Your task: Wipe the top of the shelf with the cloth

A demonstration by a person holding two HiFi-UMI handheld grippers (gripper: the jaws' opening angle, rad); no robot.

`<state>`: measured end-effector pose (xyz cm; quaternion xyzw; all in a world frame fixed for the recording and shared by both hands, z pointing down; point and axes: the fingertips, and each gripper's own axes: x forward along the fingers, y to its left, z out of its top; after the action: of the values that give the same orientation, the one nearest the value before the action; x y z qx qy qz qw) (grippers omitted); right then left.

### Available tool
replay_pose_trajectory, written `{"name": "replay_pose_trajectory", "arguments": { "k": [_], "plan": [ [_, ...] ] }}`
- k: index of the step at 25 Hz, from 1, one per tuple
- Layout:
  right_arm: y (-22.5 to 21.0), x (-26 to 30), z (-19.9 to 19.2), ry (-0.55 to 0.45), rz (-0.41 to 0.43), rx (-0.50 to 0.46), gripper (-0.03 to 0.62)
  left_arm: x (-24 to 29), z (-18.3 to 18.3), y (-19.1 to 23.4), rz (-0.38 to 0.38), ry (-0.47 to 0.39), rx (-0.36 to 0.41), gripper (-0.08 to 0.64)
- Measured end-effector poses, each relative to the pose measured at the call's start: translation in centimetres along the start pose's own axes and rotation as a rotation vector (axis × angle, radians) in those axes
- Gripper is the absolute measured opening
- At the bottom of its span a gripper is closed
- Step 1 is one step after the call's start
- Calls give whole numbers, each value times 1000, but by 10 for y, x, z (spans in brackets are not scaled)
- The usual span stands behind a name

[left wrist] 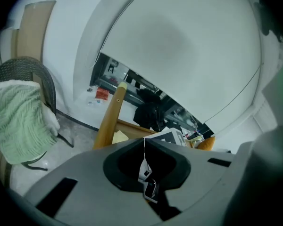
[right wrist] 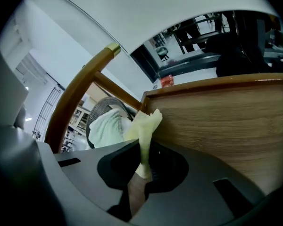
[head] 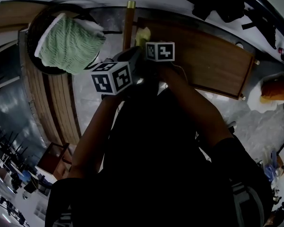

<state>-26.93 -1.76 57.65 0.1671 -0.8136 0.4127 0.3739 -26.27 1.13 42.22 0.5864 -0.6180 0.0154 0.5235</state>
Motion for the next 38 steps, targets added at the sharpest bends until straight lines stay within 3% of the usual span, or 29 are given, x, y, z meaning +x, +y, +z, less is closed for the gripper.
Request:
{"name": "replay_pose_trajectory", "arguments": {
  "k": [7,16,38],
  "plan": [
    [-5,0,-1,8,-10,-47,41,10,-10,-2,29,37,25,11],
    [-56,-38,-5,3,-58,-34,41,50,-26,-24,20,86,18,11],
    [-194,-158,-28,-42,-150,46,41,161,-105,-142,-78,277,105,11]
  ]
}}
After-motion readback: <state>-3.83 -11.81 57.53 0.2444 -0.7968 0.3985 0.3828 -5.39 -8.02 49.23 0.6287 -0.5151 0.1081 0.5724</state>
